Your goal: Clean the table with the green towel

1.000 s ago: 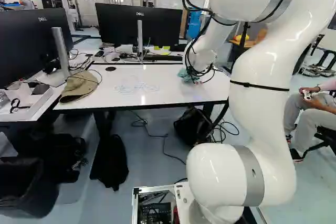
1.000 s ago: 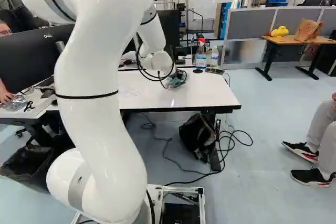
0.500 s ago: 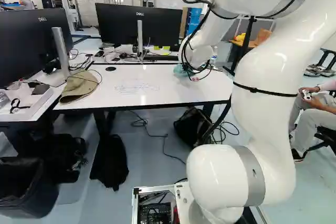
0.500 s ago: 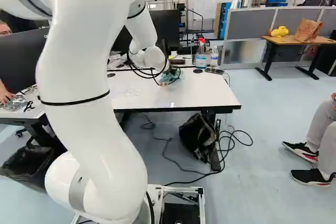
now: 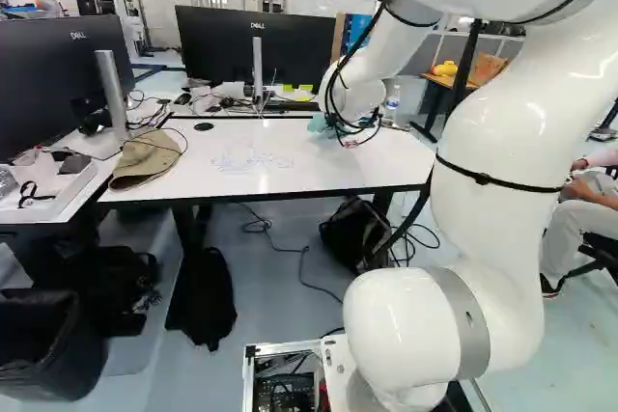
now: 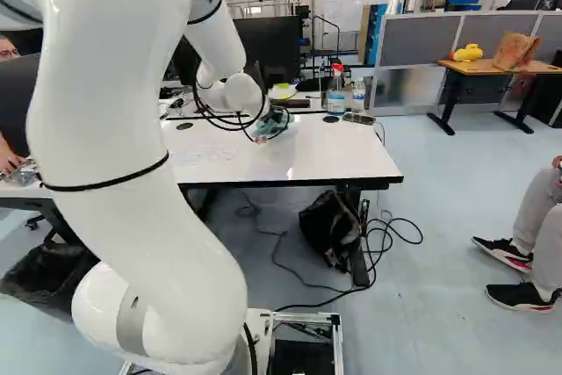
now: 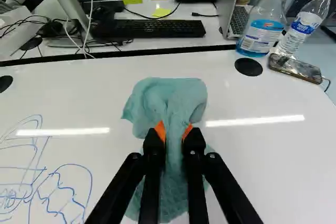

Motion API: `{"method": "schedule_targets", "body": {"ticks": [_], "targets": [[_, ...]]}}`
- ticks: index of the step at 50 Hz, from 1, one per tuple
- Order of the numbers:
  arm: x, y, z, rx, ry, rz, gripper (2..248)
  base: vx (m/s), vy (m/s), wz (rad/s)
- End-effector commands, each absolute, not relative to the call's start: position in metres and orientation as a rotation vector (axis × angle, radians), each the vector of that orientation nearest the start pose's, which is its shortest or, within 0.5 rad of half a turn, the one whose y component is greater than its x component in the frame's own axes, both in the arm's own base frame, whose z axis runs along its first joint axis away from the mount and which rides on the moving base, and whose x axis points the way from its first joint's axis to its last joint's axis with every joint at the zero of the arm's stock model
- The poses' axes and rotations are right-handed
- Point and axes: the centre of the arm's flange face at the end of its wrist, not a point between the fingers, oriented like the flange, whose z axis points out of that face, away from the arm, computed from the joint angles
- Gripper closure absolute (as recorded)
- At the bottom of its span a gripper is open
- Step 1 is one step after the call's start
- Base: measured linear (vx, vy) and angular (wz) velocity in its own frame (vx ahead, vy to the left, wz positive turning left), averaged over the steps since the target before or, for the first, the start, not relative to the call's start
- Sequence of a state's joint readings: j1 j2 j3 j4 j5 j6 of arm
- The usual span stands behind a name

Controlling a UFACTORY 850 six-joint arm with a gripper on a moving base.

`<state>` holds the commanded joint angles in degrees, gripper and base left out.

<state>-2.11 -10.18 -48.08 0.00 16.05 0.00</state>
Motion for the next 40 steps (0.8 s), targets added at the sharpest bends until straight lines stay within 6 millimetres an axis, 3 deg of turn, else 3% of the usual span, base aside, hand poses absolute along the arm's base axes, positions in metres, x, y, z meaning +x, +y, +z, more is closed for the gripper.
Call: {"method": "schedule_targets", "body": {"ticks": [40], "targets": [[0.478,0.041,0.452,-2.770,-0.118,-1.394,199,0.000,0.000,0.000]]}}
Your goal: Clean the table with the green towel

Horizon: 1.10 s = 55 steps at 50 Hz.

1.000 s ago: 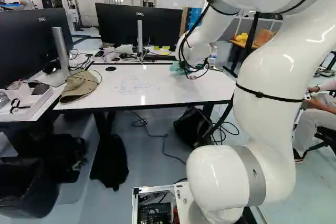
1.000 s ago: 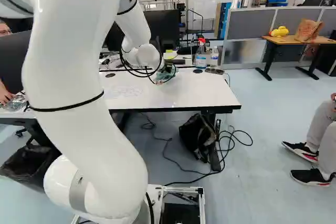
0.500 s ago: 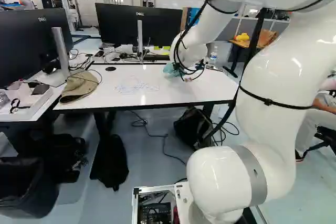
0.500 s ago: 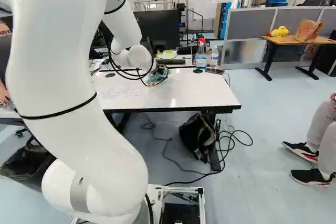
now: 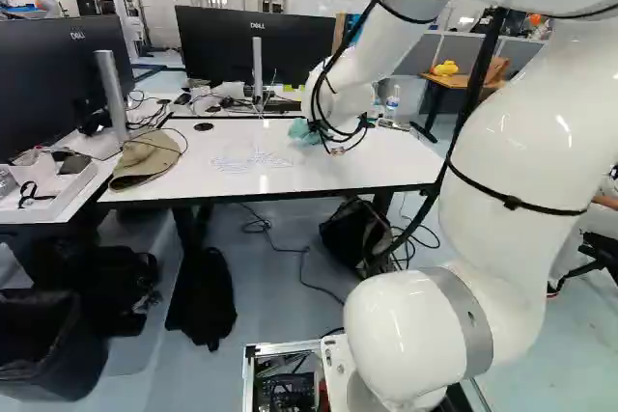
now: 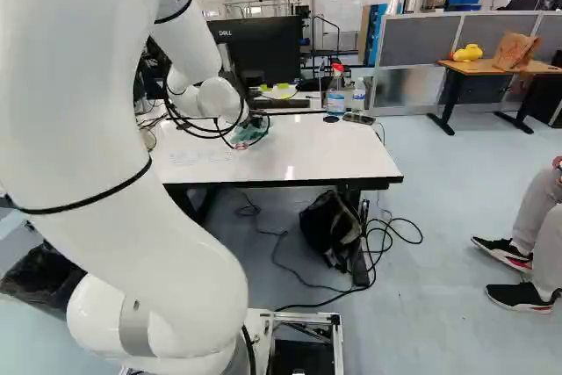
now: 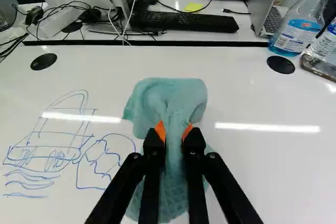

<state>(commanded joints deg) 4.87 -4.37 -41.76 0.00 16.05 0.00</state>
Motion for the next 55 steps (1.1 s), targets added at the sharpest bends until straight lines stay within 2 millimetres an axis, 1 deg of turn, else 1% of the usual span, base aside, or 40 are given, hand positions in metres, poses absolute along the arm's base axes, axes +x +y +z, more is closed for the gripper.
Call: {"method": "schedule_targets", "body": {"ticks": [21,42,55], "targets": [[0.462,0.073,0.452,-2.738,-0.214,-1.376,199,0.000,0.000,0.000],[0.460,0.101,0.451,-2.713,-0.294,-1.352,199,0.000,0.000,0.000],[0.459,0.111,0.449,-2.724,-0.326,-1.306,199,0.000,0.000,0.000]]}}
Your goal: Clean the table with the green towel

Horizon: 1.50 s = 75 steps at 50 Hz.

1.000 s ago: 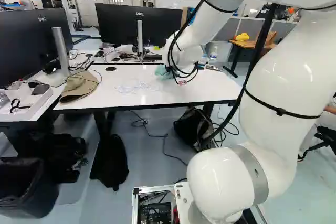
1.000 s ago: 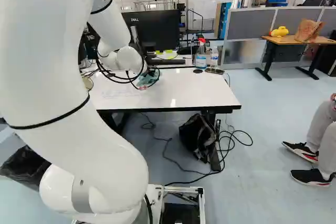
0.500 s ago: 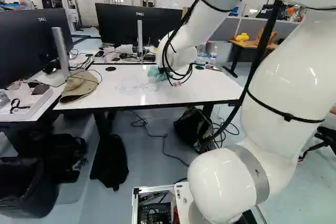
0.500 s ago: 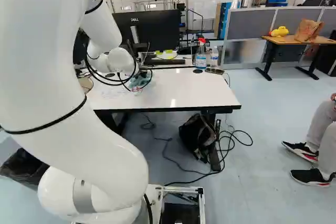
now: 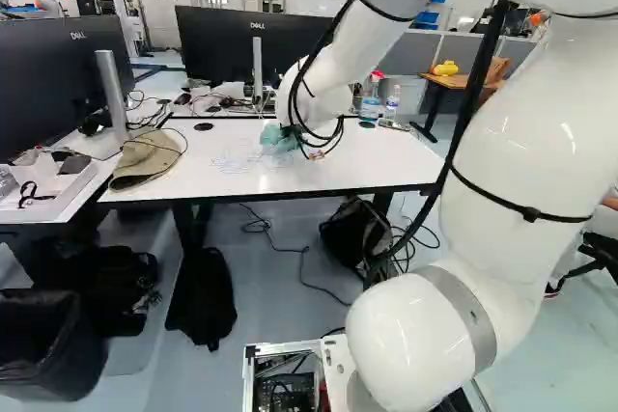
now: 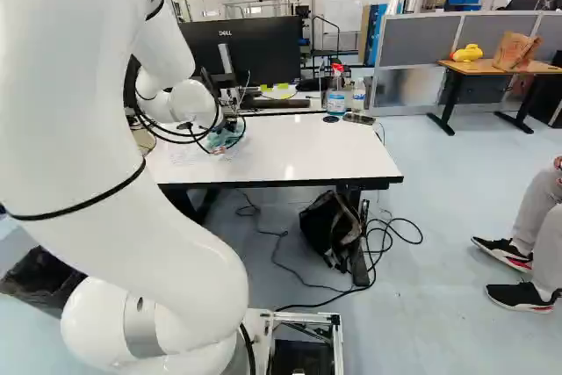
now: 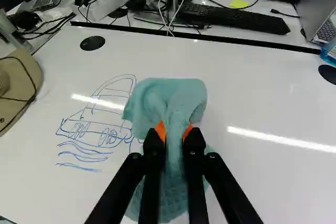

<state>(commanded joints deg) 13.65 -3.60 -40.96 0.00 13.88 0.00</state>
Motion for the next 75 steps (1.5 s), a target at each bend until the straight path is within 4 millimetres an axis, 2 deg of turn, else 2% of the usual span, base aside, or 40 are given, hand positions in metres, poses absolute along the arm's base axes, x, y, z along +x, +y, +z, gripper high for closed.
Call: {"method": "schedule_targets", "body": {"ticks": [75], "targets": [[0.440,0.108,0.431,-2.913,-0.353,-0.903,199,0.000,0.000,0.000]]}}
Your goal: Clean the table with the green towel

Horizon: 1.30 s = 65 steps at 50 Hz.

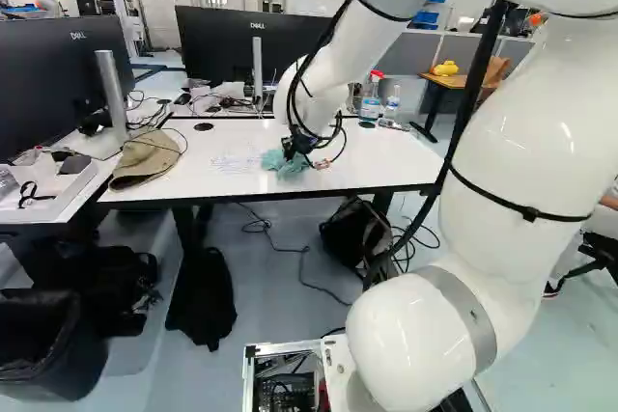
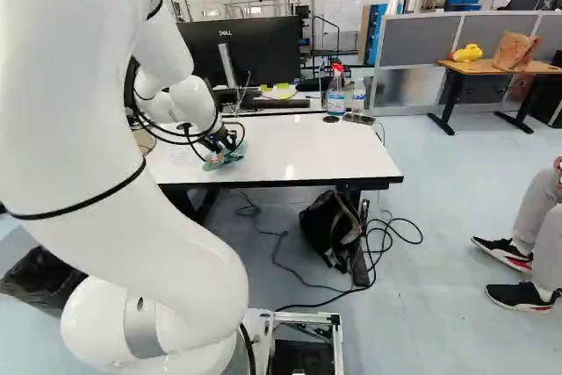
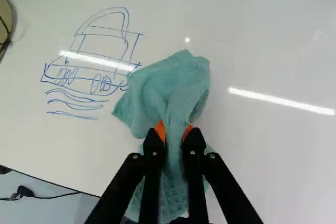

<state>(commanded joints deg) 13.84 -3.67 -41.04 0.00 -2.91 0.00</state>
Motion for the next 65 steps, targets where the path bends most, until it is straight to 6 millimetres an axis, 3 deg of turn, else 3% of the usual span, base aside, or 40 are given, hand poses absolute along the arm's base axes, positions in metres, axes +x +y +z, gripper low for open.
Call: {"method": "schedule_targets", "body": {"ticks": [19,38,50,65], "targets": [[0.443,0.109,0.431,-2.914,-0.352,-0.903,199,0.000,0.000,0.000],[0.455,0.111,0.412,-2.936,-0.351,-0.846,199,0.000,0.000,0.000],[0.457,0.111,0.412,-2.936,-0.350,-0.847,199,0.000,0.000,0.000],[0.481,0.111,0.411,-2.936,-0.335,-0.859,199,0.000,0.000,0.000]]}}
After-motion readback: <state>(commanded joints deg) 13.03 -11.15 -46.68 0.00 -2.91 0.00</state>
